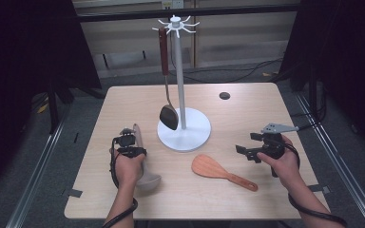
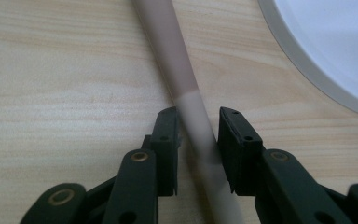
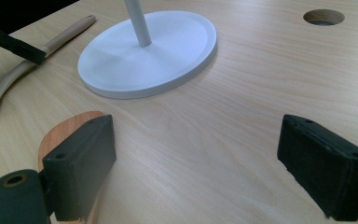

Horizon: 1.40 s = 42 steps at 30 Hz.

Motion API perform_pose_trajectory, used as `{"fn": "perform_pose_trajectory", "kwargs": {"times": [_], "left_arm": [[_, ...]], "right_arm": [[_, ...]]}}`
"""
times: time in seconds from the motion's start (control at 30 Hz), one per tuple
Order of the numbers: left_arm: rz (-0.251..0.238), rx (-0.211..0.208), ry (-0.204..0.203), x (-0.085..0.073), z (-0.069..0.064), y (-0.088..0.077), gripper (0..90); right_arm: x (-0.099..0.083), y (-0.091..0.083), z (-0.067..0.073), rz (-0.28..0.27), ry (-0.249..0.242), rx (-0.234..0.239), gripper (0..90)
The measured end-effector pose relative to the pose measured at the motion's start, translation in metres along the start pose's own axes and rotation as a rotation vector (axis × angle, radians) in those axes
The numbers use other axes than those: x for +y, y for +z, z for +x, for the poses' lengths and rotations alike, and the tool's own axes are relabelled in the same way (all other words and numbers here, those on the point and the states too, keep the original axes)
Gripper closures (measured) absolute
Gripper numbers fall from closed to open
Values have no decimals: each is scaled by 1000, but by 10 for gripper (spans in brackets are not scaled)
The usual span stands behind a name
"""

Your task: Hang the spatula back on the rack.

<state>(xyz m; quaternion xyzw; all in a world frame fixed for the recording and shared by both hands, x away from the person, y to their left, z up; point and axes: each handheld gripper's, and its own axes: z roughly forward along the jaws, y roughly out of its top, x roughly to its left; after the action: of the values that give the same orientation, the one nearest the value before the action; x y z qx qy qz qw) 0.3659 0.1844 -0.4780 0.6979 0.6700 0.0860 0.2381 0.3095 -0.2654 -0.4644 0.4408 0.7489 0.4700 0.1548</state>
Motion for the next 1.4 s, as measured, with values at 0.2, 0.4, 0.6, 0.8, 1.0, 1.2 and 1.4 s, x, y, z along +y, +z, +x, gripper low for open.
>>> {"fn": "perform_pose_trajectory", "kwargs": {"times": [0.2,0.4,0.6,0.8,1.0,1.2,1.4], "left_arm": [[7,-34,-79,1,5,-1,724],[-21,-46,-37,3,4,-9,785],[-186,-68,-14,1,8,-27,786],[-337,-84,14,0,9,-47,786],[-454,-107,39,-4,10,-62,786],[-542,-146,85,-7,3,-73,787],[-632,-145,133,-9,-5,-84,788]], "right_arm": [[-1,1,-1,-2,16,10,107],[-2,-1,-6,-17,45,13,112],[-1,-2,-6,-28,49,17,111],[-1,1,-4,-22,39,26,108],[-1,2,-2,-19,23,32,104],[-2,3,-2,-27,11,37,93],[0,2,1,-50,-3,49,76]]}}
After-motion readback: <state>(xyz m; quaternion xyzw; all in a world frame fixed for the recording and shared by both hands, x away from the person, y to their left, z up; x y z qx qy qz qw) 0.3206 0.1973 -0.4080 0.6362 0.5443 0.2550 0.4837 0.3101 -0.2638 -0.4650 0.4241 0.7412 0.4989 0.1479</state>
